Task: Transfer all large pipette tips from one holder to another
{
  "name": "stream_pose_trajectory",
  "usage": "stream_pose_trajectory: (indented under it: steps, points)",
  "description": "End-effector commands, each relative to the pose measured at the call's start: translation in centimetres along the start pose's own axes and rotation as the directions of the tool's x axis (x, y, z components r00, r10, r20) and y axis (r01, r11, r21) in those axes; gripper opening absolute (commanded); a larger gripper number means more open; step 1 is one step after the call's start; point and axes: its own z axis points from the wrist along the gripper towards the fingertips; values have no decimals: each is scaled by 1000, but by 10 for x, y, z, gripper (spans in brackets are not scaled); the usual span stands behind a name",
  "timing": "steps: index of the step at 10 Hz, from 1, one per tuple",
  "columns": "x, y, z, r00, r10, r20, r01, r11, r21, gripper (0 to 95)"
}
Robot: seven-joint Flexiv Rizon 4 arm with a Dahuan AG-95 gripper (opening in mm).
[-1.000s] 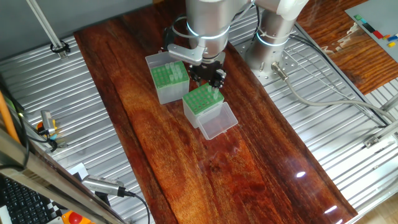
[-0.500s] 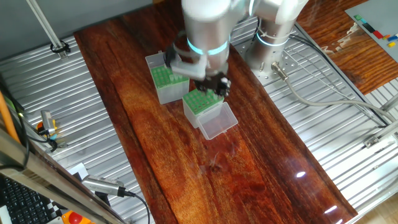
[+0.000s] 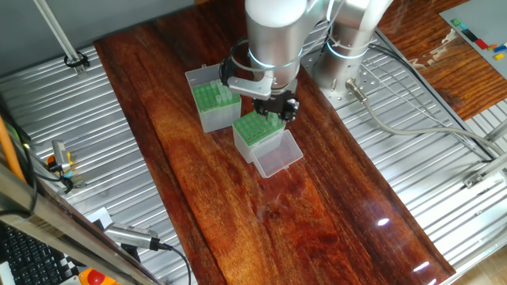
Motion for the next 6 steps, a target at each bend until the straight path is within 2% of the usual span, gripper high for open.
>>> stream_pose_trajectory:
  steps: [1,3,4,6]
  points:
    - [1,0,4,1000,2,0,-2,1000,4,380]
    - [1,0,8,1000,3,2,-3,1000,8,380]
    - [1,0,9,1000,3,2,-3,1000,9,190]
    - [1,0,12,1000,6,6,-6,1000,15,190]
